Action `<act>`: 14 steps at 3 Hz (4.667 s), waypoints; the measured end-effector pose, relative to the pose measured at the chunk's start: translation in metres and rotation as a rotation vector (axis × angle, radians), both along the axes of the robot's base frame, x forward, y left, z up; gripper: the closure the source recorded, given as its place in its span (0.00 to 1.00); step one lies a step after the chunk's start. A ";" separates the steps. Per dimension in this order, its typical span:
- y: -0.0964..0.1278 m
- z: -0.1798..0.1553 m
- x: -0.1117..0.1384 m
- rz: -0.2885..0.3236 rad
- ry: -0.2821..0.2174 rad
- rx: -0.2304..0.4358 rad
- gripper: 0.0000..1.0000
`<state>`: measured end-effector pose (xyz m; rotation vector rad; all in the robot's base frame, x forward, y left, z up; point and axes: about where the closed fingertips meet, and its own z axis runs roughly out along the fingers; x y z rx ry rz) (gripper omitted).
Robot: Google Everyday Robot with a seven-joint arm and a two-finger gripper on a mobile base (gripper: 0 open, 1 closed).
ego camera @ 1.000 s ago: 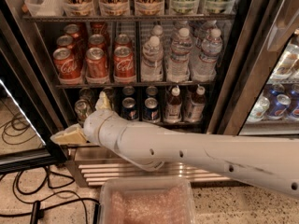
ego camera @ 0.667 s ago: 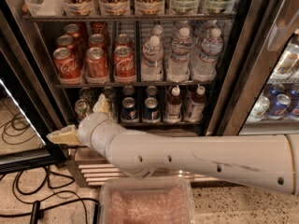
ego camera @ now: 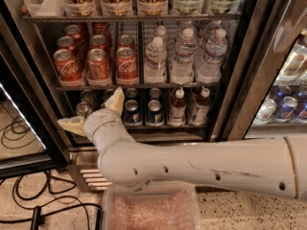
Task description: Pick coke can from middle shelf of fridge
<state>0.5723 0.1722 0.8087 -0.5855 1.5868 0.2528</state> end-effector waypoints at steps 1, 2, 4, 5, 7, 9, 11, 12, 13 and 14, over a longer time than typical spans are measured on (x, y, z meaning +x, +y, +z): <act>-0.033 0.018 0.015 -0.139 -0.061 0.025 0.00; -0.050 0.022 0.023 -0.176 -0.085 0.061 0.00; -0.048 0.020 0.029 -0.183 -0.099 0.073 0.19; -0.044 0.016 0.041 -0.188 -0.120 0.082 0.42; -0.035 0.012 0.054 -0.187 -0.140 0.089 0.33; -0.034 0.012 0.051 -0.195 -0.143 0.106 0.29; -0.014 0.017 0.062 -0.175 -0.176 0.140 0.26; -0.009 0.021 0.069 -0.175 -0.195 0.147 0.27; -0.008 0.025 0.075 -0.180 -0.212 0.147 0.30; -0.009 0.025 0.072 -0.187 -0.207 0.154 0.36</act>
Offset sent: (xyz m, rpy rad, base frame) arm 0.0280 -0.0625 0.0209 0.0986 -0.0943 -0.1769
